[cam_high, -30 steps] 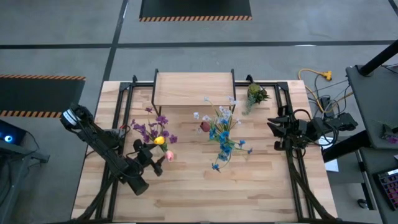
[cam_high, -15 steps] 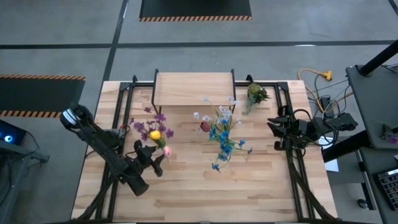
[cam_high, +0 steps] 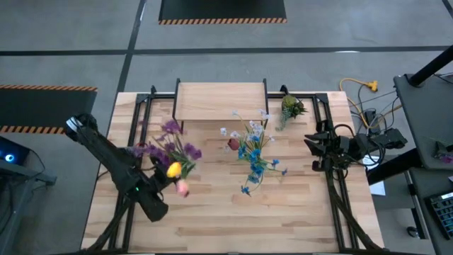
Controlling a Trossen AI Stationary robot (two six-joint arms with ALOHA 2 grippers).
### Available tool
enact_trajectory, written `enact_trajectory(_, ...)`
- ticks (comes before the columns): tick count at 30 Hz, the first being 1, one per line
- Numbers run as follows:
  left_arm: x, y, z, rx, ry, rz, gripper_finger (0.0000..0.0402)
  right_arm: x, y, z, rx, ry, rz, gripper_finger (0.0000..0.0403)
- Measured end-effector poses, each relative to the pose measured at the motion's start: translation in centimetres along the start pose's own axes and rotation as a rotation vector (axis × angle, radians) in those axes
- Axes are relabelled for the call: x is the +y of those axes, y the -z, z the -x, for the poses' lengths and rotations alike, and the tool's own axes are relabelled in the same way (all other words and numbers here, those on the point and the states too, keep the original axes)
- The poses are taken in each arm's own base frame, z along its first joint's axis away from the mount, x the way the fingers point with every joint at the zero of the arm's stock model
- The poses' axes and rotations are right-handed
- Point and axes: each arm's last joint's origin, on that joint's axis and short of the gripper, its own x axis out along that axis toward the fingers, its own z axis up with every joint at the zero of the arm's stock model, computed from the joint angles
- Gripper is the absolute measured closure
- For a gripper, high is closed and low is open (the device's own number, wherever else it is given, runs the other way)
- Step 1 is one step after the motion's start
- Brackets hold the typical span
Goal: Pick and place flowers into a vace then onto a shelf
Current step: Put the left crystal vase on the shelf
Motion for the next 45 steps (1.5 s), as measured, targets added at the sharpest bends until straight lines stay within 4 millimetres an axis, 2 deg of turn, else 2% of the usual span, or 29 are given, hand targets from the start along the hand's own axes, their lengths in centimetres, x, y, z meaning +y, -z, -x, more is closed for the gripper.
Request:
enact_trajectory(3, 1.1, -2.5, -0.4, -0.008, -0.027, 0.022, 0.0231, 0.0, 0.0, 0.0, 0.0, 0.0, 0.002, 0.0339)
enact_trajectory(6, 2.2, -4.0, -1.1, -0.012, -0.063, 0.029, 0.0231, 0.0, 0.0, 0.0, 0.0, 0.0, 0.002, 0.0339)
enact_trajectory(12, 3.9, -5.4, -3.0, 0.033, -0.11, -0.031, 0.0231, 0.0, 0.0, 0.0, 0.0, 0.0, 0.002, 0.0339)
enact_trajectory(17, 4.9, -6.4, -5.7, 0.084, -0.113, -0.077, 0.0231, 0.0, 0.0, 0.0, -0.003, 0.001, 0.0, 0.0339)
enact_trajectory(23, 7.5, -8.1, -7.7, 0.069, -0.187, -0.088, 0.0231, 0.0, -0.1, 0.0, -0.007, 0.002, -0.003, 0.0339)
enact_trajectory(27, 9.7, -9.1, -9.3, 0.072, -0.198, -0.002, 0.0231, 0.0, -0.1, 0.0, -0.007, 0.002, -0.003, 0.0339)
enact_trajectory(30, 11.2, -9.2, -11.2, 0.059, -0.159, 0.055, 0.0231, 0.0, -0.1, 0.0, -0.007, 0.002, -0.001, 0.0339)
enact_trajectory(33, 12.2, -9.0, -12.6, 0.057, -0.156, 0.026, 0.0231, 0.0, -0.1, 0.0, -0.007, 0.003, -0.001, 0.0339)
enact_trajectory(38, 13.6, -7.7, -14.3, 0.1, -0.23, -0.013, 0.0231, 0.0, -0.1, 0.0, -0.007, 0.002, -0.001, 0.0339)
enact_trajectory(45, 15.8, -7.7, -15.7, 0.081, -0.337, 0.029, 0.0231, 0.0, 0.0, 0.0, -0.004, 0.001, -0.002, 0.0339)
